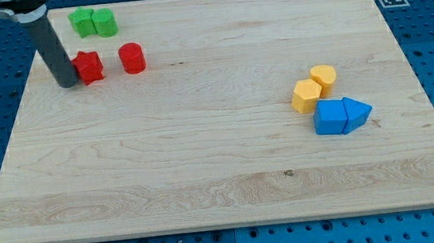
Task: Push the green blocks to the right top of the red blocks
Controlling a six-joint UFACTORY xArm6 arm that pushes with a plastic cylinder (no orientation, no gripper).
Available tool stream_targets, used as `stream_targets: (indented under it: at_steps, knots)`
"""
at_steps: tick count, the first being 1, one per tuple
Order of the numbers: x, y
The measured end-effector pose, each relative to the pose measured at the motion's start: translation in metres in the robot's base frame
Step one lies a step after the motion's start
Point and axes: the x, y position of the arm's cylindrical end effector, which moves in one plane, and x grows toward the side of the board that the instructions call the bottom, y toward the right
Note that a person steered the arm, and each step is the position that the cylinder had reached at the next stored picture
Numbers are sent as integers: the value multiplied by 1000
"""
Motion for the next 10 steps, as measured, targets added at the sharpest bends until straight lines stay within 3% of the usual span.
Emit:
stream_targets:
  at_steps: [2, 3, 5, 6, 8, 9, 10]
  knots:
    - [-36, 72]
    - [-38, 70]
    - [-64, -4]
    - [-116, -18]
    - [-139, -59]
    - [-172, -83]
    - [-185, -75]
